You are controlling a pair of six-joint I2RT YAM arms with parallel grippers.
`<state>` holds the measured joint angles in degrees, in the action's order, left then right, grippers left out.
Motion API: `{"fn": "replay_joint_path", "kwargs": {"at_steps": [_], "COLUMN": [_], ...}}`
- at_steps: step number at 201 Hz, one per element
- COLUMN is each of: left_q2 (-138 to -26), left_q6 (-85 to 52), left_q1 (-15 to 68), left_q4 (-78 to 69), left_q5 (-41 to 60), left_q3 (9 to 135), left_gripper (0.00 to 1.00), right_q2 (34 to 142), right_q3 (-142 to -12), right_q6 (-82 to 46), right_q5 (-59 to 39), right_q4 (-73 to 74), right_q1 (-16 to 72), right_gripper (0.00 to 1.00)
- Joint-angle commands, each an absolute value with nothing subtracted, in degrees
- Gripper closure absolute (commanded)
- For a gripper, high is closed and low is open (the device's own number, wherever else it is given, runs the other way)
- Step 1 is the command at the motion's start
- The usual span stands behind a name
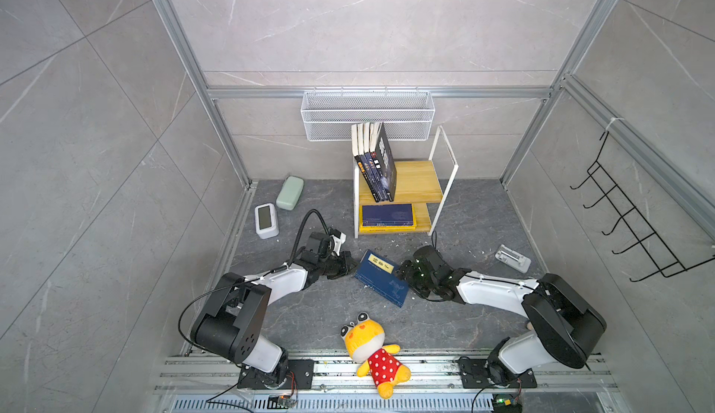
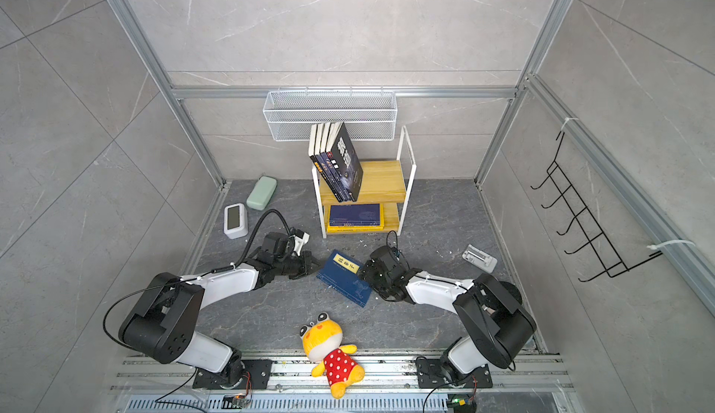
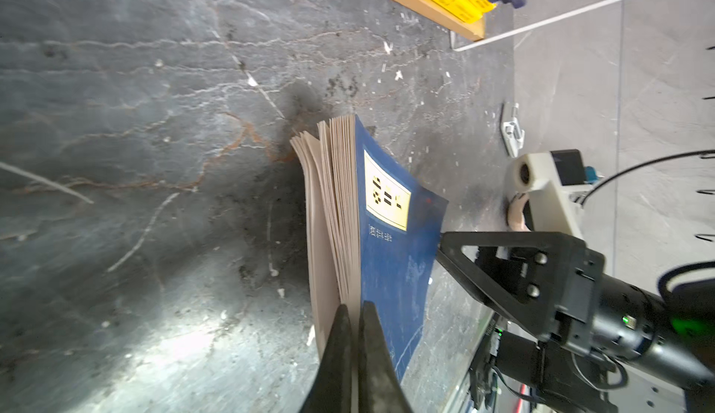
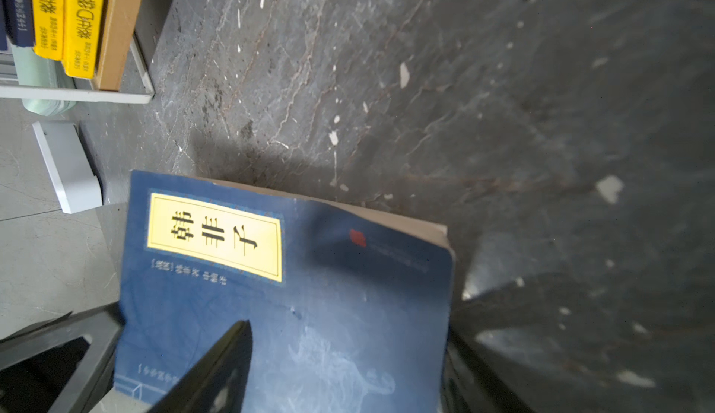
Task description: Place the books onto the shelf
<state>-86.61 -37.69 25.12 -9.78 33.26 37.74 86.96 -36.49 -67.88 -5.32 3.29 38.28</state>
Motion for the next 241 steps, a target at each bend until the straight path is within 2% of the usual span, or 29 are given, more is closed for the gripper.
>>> {"fn": "replay_joint_path", "kwargs": {"at_steps": [1,62,86,97,103,112,117,131,144,196,241], "left_q2": [-85.5,-85.3,-85.9,-86.4,-86.8,-87.3,-87.8,-89.7,-91.7,-98.7,-100.9], "left_q6": [-38.9,-38.2,-37.1,-35.8,-34.8,-32.6,-31.2,-28.6,-28.2,-26.0,-28.8], "left_q1": [27.5,27.4,27.4,27.4,27.4,27.3,27.2,27.2,27.2,27.3,27.3], "left_q4": [-11.5,-9.9,-8.4,-5.8,-4.0,-2.6,-2.4,-1.9,-2.6,0.5,-2.5], "left_q5": [40.7,40.3,39.4,35.4,32.6,29.9,29.6,29.7,30.4,28.3,35.8], "left_q3": [37.7,38.7,39.1,39.7,40.3,41.2,41.7,43.2,44.0,46.9,47.4], "left_gripper": [1.0,1.0,1.0,1.0,0.88,0.6,0.51,0.33,0.24,0.23,0.39], "right_q2": [88.2,76.8,76.1,77.1,77.6,77.8,77.8,78.0,78.9,82.8,88.9], "right_q3": [-34.1,-31.6,-29.3,-29.5,-29.7,-29.5,-29.4,-29.5,-30.6,-31.8,-34.3], "right_q6": [-66.7,-59.1,-59.2,-59.4,-59.6,-60.3,-60.6,-60.7,-60.1,-61.5,-61.1], "right_q5": [-4.9,5.5,4.9,3.8,2.7,1.1,0.4,-0.7,-1.3,-2.6,-4.0], "right_q4": [-4.4,-19.8,-19.4,-18.8,-18.5,-17.4,-16.4,-14.2,-14.3,-10.3,-6.3], "right_q1": [38.6,38.6,38.7,38.6,38.7,39.0,39.4,40.3,40.8,42.3,43.5], "right_gripper": [0.24,0.07,0.06,0.08,0.08,0.1,0.1,0.13,0.14,0.28,0.35]}}
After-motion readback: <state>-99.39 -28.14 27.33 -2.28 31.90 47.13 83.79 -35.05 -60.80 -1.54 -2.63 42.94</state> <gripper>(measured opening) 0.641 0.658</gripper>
